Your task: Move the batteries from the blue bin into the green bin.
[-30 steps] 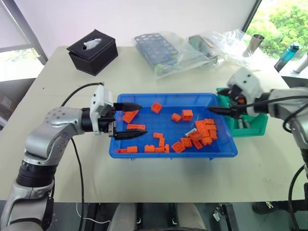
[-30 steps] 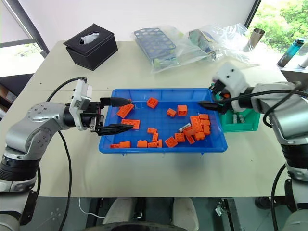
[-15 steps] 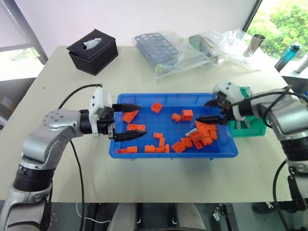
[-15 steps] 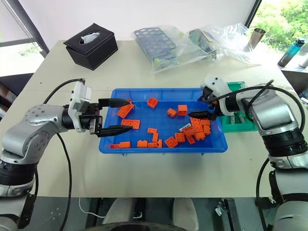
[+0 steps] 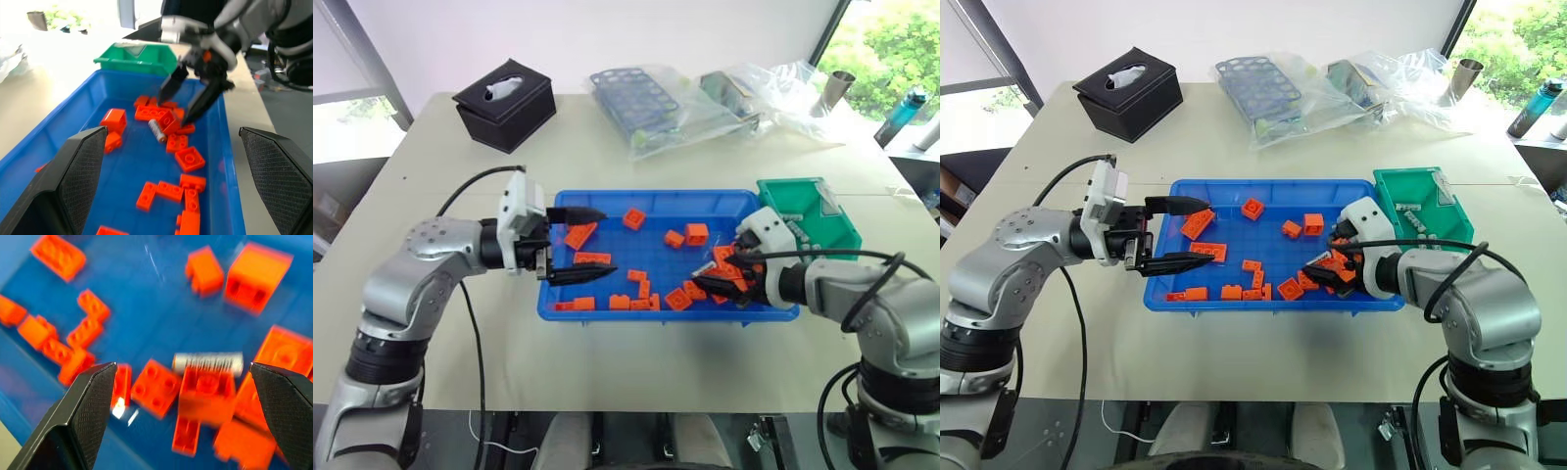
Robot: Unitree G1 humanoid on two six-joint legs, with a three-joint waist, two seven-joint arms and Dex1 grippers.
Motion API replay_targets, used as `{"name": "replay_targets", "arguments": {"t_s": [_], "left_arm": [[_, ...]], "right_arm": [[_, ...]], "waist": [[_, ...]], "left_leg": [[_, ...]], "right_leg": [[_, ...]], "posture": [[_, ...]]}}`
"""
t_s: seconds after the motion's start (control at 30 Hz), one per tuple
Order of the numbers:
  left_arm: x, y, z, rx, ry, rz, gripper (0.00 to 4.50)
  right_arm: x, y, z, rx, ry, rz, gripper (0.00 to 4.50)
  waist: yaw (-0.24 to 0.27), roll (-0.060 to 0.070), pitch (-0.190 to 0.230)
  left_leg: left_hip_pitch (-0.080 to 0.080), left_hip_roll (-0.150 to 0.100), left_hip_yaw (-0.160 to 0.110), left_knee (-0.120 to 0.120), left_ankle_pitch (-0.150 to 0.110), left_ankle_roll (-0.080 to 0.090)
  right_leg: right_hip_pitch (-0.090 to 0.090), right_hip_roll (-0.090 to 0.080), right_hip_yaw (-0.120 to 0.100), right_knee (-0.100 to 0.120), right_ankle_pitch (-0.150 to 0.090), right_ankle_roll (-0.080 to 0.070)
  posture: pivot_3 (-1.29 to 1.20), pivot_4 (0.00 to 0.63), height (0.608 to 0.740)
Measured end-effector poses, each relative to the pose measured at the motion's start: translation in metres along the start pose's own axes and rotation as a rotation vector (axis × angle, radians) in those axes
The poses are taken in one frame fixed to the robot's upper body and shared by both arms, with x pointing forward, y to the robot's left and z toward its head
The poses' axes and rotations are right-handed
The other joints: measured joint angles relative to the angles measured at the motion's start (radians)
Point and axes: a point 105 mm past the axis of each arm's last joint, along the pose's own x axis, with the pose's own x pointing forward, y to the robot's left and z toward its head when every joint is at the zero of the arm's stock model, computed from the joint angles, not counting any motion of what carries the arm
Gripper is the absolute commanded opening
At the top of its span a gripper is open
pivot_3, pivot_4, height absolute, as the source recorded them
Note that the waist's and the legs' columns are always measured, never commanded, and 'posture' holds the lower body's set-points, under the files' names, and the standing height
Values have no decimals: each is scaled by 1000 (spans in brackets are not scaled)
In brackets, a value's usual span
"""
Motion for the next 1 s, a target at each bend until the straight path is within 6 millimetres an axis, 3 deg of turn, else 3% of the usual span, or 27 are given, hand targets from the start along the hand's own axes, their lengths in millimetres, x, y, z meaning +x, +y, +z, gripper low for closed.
{"name": "replay_targets", "arguments": {"t_s": [0.43,0.53,0.7,0.77,0.9,1.0], "left_arm": [[2,2,-4,-13,7,-14,4500],[2,3,-4,-13,8,-13,4500],[1,3,-4,-12,9,-7,4500],[1,3,-5,-13,10,-3,4500],[0,4,-4,-11,12,5,4500],[0,4,-4,-7,12,8,4500]], "right_arm": [[14,-3,-16,62,41,-46,4459],[16,-3,-15,59,36,-49,3590],[18,-4,-14,58,38,-45,1164],[17,-3,-7,47,23,-44,1164],[13,-1,30,-16,-75,-45,1164],[21,15,65,-63,-170,12,1164]], "waist": [[1,0,0],[1,0,0],[1,0,0],[1,0,0],[0,0,0],[-6,0,0]], "left_leg": [[0,1,0,0,0,0],[0,1,0,0,0,0],[0,1,0,0,0,0],[0,1,0,0,0,0],[0,2,0,0,0,0],[0,2,0,0,0,-1]], "right_leg": [[0,2,0,0,0,0],[0,2,0,0,0,0],[0,2,0,0,0,0],[0,2,0,0,0,0],[0,3,0,1,0,0],[-1,4,1,1,0,0]], "posture": [[0,150,716],[0,150,716],[0,150,716],[0,150,716],[0,150,716],[0,150,716]]}}
